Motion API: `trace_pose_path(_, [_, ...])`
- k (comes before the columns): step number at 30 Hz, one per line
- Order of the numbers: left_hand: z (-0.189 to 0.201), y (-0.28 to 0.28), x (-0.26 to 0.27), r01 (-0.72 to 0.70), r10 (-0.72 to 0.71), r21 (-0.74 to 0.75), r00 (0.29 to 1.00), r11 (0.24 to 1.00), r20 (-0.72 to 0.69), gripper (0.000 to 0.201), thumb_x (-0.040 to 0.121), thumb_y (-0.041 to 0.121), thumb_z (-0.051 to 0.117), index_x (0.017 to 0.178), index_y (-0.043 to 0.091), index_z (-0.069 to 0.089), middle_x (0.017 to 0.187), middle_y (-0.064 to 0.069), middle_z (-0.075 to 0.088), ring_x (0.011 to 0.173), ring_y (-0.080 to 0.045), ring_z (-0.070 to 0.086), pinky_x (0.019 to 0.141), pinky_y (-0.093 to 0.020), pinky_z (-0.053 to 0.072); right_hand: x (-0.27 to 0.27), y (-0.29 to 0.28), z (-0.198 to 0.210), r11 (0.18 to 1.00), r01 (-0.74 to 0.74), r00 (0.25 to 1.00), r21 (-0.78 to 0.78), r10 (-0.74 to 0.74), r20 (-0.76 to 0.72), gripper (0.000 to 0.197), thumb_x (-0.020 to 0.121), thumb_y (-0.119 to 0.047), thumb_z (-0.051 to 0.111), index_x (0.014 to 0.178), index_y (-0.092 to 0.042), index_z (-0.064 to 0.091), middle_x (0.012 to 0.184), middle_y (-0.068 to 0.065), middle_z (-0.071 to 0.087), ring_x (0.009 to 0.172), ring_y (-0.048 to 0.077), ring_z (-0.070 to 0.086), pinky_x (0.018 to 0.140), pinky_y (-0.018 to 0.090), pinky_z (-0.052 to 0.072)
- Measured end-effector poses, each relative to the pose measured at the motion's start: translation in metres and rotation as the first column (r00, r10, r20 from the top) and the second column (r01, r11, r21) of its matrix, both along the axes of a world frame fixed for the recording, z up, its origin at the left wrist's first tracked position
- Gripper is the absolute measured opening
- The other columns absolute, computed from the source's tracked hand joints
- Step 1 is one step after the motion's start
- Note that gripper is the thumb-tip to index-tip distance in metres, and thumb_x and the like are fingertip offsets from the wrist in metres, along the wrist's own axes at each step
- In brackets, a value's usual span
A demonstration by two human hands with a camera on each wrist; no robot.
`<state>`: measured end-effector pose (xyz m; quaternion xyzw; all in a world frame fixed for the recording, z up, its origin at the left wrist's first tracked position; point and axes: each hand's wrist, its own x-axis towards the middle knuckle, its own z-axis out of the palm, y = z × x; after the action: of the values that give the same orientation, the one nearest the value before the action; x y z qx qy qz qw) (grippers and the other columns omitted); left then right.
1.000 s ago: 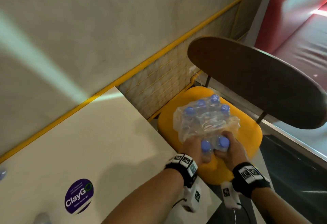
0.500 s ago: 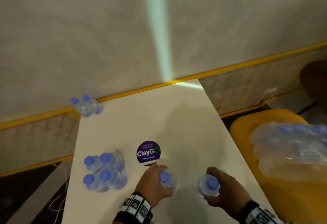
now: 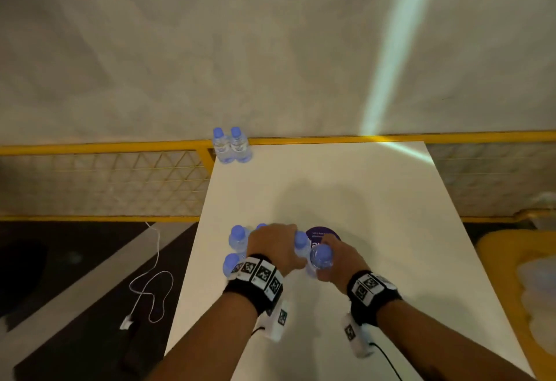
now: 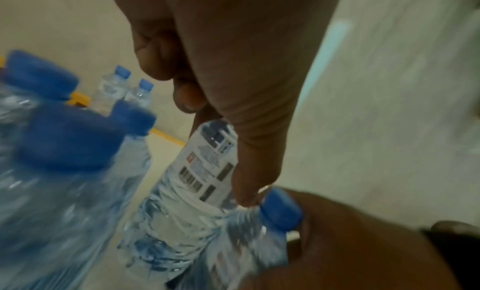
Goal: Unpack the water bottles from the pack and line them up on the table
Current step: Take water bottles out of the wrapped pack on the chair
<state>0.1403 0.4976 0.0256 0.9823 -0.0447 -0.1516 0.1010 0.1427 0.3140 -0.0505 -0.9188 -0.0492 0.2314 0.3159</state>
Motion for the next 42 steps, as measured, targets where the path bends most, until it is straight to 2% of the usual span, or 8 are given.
trace_pose_path(4, [-0.002,0.013,0.022,-0.049,0.049,0.031,0.999,0.998,-0.011,0.047,0.063,0.062,0.067,0.102,0.039,0.057,0.095,0.002,0.048,0.083,-0.028,0.047,0.082,-0.040,0.042,-0.005,0.001,-0.002,0.998,-0.042,0.999,0.052,0.042,0.003,0.053,0.053,-0.044,0.071,0.098,-0.035,0.046,0.089,-0.014,0.062,0.078,0.017,0.062,0.070,0.030,0.051])
trace_pose_path(9, [-0.016,0.024,0.034,0.016,-0.010,0.041,0.992,0.999,-0.122,0.045,0.064,0.048,0.075,0.105,0.038,0.059,0.083,0.013,0.051,0.088,-0.022,0.054,0.090,-0.043,0.042,-0.014,0.026,-0.011,0.993,-0.038,0.998,0.108,0.042,-0.039,0.065,0.054,-0.042,0.080,0.110,-0.041,0.046,0.102,-0.016,0.063,0.089,0.007,0.064,0.081,0.030,0.055])
trace_pose_path(14, [-0.018,0.034,0.040,0.069,-0.059,0.030,0.965,0.997,-0.254,0.042,0.069,0.039,0.078,0.107,0.034,0.060,0.094,0.007,0.058,0.083,-0.022,0.059,0.081,-0.036,0.051,-0.021,0.043,-0.016,0.993,0.007,0.998,0.120,0.000,-0.058,0.054,0.061,-0.031,0.082,0.099,-0.034,0.045,0.092,-0.013,0.059,0.077,0.003,0.060,0.063,0.019,0.043])
trace_pose_path(22, [-0.017,0.034,0.038,0.114,-0.089,0.079,0.959,0.990,-0.269,0.033,0.062,0.033,0.068,0.090,0.034,0.051,0.088,0.005,0.060,0.071,-0.019,0.060,0.068,-0.034,0.052,-0.027,0.058,-0.019,0.982,0.025,0.997,0.185,-0.011,-0.077,0.062,0.058,-0.045,0.083,0.109,-0.038,0.048,0.096,-0.015,0.062,0.083,0.004,0.064,0.074,0.031,0.058])
trace_pose_path(27, [-0.012,0.038,0.037,0.133,-0.105,0.082,0.955,0.988,-0.278,0.088,0.070,0.029,0.066,0.149,0.039,0.030,0.135,0.002,0.057,0.123,-0.029,0.053,0.094,-0.045,0.049,-0.031,0.040,-0.021,0.987,0.044,0.997,0.152,-0.035,-0.062,0.087,0.060,-0.049,0.084,0.130,-0.025,0.038,0.121,-0.008,0.051,0.105,0.015,0.057,0.089,0.031,0.050])
trace_pose_path(30, [0.000,0.028,0.033,0.137,-0.118,0.087,0.973,0.987,-0.199,0.087,0.076,0.037,0.066,0.153,0.036,0.026,0.140,0.003,0.053,0.125,-0.028,0.049,0.098,-0.046,0.047,-0.035,0.013,-0.016,0.988,0.066,0.996,0.140,-0.056,-0.072,0.080,0.064,-0.047,0.082,0.129,-0.026,0.041,0.122,-0.007,0.050,0.103,0.014,0.057,0.089,0.030,0.053])
trace_pose_path(35, [0.021,-0.036,0.016,0.229,-0.232,-0.058,0.972,0.972,-0.033,0.055,0.080,0.043,0.058,0.134,0.033,0.051,0.126,0.005,0.059,0.113,-0.025,0.056,0.092,-0.043,0.050,-0.064,-0.077,-0.009,0.990,0.113,0.993,0.089,-0.110,-0.036,0.048,0.073,-0.041,0.078,0.112,-0.029,0.053,0.111,-0.011,0.055,0.092,0.006,0.060,0.077,0.022,0.053])
trace_pose_path(42, [0.021,-0.198,-0.022,0.445,-0.536,-0.424,0.836,0.789,-0.119,0.043,0.087,0.040,0.063,0.127,0.026,0.062,0.123,0.006,0.067,0.111,-0.015,0.062,0.097,-0.035,0.052,-0.140,-0.249,0.000,0.884,0.467,0.882,0.007,-0.466,-0.069,0.021,0.079,-0.033,0.076,0.090,-0.034,0.058,0.098,-0.014,0.062,0.082,0.000,0.064,0.065,0.014,0.048])
